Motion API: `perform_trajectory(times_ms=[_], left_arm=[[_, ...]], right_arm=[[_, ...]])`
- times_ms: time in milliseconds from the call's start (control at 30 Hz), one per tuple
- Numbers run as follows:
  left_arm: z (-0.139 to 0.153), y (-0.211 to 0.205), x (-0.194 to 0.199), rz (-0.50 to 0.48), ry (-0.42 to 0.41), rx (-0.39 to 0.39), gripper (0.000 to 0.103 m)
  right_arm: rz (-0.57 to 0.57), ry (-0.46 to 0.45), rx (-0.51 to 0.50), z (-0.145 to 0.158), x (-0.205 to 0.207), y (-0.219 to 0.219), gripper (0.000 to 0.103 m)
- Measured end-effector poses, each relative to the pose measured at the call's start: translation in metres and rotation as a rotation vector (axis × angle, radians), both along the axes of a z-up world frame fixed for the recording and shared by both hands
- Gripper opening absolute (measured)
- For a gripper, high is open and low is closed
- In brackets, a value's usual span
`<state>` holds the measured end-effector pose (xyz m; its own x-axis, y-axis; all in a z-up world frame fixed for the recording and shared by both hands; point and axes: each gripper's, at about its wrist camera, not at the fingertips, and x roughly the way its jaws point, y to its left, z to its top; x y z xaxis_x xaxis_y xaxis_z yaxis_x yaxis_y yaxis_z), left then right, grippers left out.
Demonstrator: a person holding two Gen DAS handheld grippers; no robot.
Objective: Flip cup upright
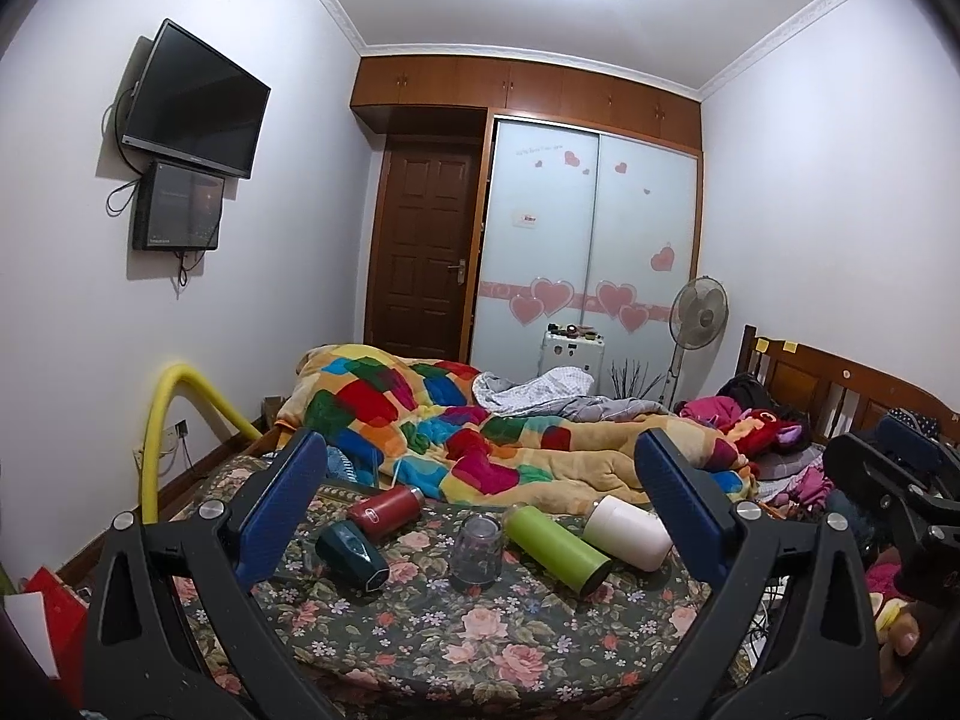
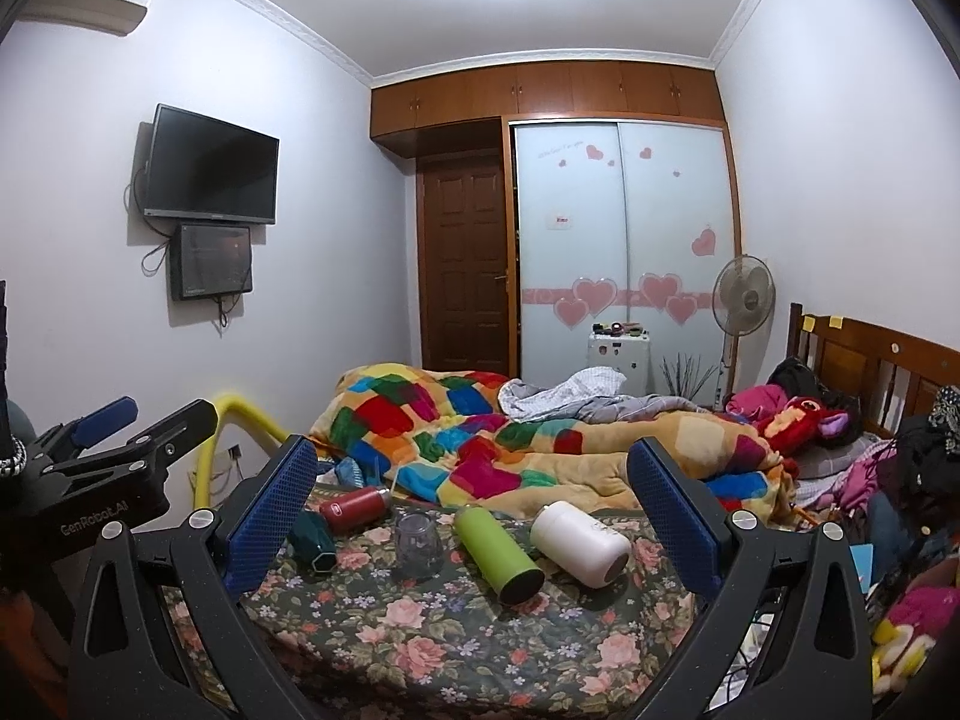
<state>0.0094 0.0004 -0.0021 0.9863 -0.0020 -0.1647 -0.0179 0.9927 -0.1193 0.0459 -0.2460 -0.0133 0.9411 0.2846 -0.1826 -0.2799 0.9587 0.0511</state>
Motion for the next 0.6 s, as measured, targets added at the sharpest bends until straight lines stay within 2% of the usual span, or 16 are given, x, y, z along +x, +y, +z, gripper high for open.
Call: perform_trajectory(times_ms=[600], left_arm=[[-0.0005, -0.0023, -0.0003, 0.002, 0.0, 0.006, 0.103]], right_arm=[[0.0, 0.004, 0.003, 0.0014, 0.0003, 0.0016, 0.103]])
